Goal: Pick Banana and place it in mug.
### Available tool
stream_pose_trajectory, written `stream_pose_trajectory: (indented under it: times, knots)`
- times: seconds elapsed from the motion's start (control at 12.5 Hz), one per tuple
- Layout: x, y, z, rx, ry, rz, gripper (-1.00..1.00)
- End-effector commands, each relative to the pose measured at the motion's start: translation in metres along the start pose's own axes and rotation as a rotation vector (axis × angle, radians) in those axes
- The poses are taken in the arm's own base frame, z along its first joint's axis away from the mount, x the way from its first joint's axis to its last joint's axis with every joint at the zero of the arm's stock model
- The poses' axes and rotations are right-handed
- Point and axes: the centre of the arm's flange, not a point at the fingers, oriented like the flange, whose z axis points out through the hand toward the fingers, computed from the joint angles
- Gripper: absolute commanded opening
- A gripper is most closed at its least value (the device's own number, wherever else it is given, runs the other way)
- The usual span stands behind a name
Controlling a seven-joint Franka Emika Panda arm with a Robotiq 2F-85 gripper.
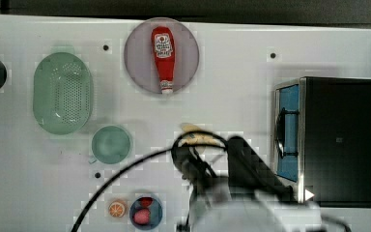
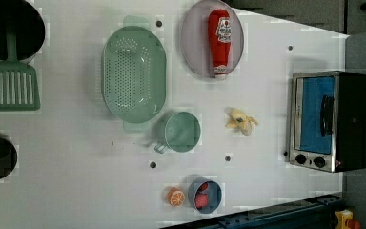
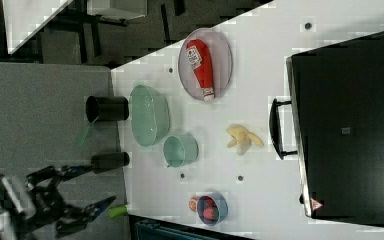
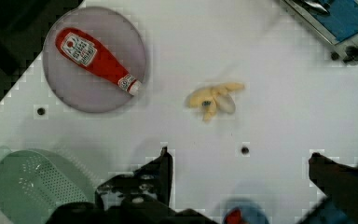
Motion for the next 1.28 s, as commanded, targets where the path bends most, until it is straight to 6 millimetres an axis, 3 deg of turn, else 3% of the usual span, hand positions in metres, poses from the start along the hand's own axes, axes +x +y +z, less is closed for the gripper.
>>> stream_pose_trajectory:
  times: [0.08, 0.48, 0.96, 1.28]
  knots:
    - [0.011, -0.011, 0.15, -0.141, -0.146, -0.183, 1.0]
    - [0.018, -0.014, 0.271, -0.136, -0.152, -0.384, 1.0]
    - [0.02, -0.009, 0.402, -0.154, -0.228, -0.748, 1.0]
    - [0.013, 0.002, 0.47, -0.168, -0.244, -0.784, 1.0]
